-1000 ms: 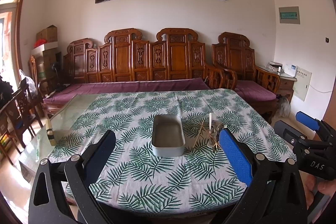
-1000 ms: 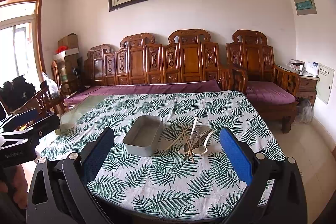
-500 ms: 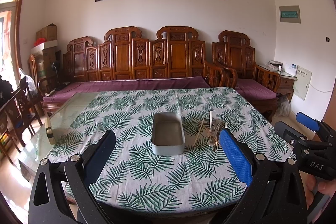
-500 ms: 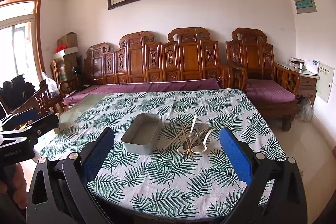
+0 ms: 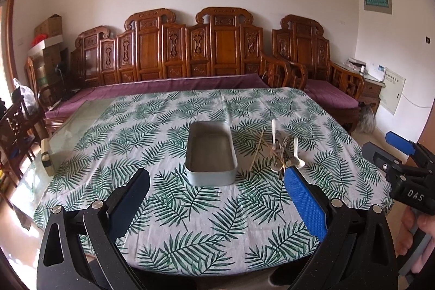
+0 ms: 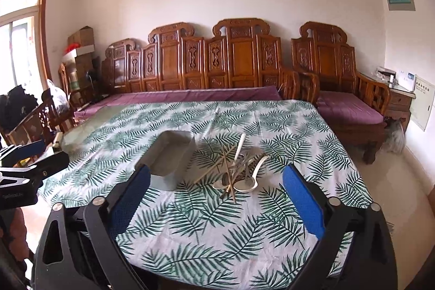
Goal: Organize utensils
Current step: 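Move both tools forward toward the utensil pile beside the grey tray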
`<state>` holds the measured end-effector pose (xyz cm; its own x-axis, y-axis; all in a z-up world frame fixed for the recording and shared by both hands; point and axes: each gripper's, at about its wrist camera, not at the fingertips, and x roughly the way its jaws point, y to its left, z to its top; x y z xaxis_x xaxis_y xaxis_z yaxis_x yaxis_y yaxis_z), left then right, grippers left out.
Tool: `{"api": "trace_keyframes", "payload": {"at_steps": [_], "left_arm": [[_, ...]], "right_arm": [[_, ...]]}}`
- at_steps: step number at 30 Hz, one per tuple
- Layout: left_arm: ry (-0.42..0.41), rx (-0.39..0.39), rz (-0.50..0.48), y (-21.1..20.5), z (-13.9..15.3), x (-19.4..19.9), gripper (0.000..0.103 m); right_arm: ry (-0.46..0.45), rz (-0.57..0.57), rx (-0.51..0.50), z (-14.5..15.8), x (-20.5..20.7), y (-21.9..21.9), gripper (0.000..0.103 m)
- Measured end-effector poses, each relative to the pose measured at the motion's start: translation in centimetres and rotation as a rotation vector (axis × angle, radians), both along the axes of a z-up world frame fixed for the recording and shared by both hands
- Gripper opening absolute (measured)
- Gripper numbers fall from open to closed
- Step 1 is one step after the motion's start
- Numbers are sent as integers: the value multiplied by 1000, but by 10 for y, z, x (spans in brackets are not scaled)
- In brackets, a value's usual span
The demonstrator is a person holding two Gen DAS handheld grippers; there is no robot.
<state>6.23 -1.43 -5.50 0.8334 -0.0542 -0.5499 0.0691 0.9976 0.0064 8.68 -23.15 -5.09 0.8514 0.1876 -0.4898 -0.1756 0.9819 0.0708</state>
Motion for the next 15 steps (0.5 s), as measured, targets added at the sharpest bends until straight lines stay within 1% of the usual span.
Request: {"api": "trace_keyframes", "payload": {"at_steps": [8,15], "left_arm": [[47,-7,-34,-6,-17,35,95],[73,-3,-76,-20,-30,64,95]], "right_arm": [[58,23,-40,-27,46,-16,85],[100,38,-65,-41,86,-26,77]]}}
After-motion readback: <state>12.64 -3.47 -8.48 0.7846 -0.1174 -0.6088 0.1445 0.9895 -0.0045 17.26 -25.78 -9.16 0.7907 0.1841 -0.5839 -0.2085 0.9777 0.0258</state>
